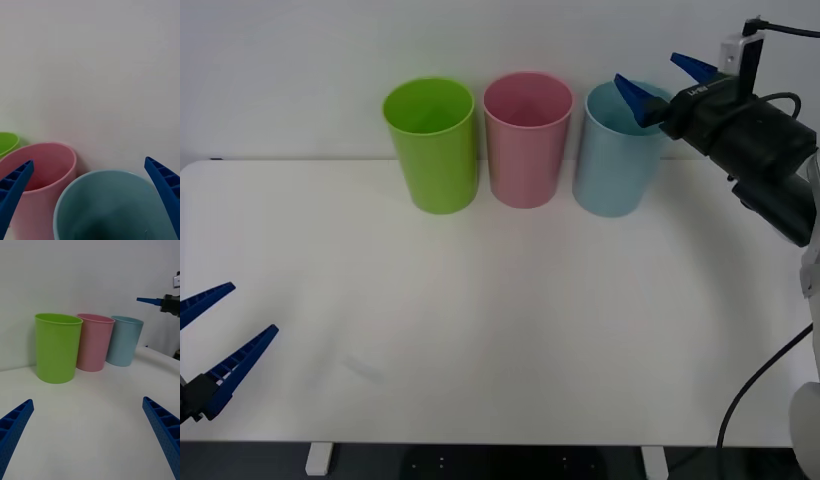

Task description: Grasp the object on the table and drop it into the matching bin: aluminum can to the light blue bin, PET bottle to the pink bin.

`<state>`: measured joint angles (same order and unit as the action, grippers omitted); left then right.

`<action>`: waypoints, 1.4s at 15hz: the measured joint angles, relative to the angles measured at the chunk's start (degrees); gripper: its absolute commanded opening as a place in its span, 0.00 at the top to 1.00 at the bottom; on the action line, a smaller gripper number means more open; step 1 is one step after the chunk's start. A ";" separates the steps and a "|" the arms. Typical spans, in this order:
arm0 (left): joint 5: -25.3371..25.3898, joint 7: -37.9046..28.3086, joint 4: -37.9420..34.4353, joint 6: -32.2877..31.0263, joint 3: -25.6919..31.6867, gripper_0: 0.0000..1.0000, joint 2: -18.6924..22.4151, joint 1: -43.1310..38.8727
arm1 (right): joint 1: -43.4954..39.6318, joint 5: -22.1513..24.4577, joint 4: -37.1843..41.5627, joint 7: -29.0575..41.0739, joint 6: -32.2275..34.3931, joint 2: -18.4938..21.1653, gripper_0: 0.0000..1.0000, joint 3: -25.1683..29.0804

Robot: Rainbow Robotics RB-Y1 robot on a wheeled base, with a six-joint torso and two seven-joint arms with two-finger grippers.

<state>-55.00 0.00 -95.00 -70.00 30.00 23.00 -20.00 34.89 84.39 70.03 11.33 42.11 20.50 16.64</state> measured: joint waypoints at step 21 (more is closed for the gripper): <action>0.00 0.00 0.00 0.00 0.00 0.00 0.00 0.00 | -38.60 -16.19 25.70 -10.87 23.46 7.53 0.00 3.91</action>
<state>-55.00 0.00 -95.00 -70.00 30.00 23.00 -20.00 -3.71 68.20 95.73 0.46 65.57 28.03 20.55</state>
